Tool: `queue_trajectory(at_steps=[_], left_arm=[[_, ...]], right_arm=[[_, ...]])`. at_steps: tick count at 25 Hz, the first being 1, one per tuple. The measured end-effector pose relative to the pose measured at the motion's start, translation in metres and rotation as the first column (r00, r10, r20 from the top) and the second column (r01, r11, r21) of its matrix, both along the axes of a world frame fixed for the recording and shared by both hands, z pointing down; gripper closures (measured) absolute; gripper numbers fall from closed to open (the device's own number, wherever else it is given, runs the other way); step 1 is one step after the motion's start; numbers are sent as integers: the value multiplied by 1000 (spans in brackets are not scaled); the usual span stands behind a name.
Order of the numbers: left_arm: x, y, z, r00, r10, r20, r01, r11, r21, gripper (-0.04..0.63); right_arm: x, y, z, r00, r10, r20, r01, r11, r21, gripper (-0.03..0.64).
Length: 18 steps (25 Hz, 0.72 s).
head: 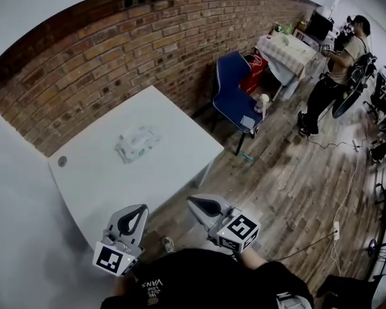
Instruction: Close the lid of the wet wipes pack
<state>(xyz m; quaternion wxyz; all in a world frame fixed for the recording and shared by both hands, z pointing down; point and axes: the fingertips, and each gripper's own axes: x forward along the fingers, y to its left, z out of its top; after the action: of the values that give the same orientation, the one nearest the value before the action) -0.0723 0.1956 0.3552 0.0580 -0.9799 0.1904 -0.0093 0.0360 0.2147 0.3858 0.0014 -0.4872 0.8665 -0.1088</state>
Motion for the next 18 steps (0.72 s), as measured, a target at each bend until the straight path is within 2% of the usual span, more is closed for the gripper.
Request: queue_trajectory(at_steps=[4, 7, 10, 18], left_arm=[[-10, -16, 6, 1000, 13, 8, -13, 1000, -11, 597], [-17, -27, 6, 1000, 24, 3, -24, 999, -48, 597], [-24, -40, 4, 999, 48, -6, -48, 999, -16, 597], [-18, -51, 2, 995, 99, -14, -99, 995, -22, 597]], right_arm=[[-10, -16, 0, 1000, 11, -1, -11, 1000, 4, 618], [-20, -29, -2, 1000, 20, 4, -20, 1000, 14, 618], [-27, -40, -4, 999, 41, 13, -42, 999, 23, 618], [-22, -40, -2, 995, 91, 28, -91, 996, 7, 618]])
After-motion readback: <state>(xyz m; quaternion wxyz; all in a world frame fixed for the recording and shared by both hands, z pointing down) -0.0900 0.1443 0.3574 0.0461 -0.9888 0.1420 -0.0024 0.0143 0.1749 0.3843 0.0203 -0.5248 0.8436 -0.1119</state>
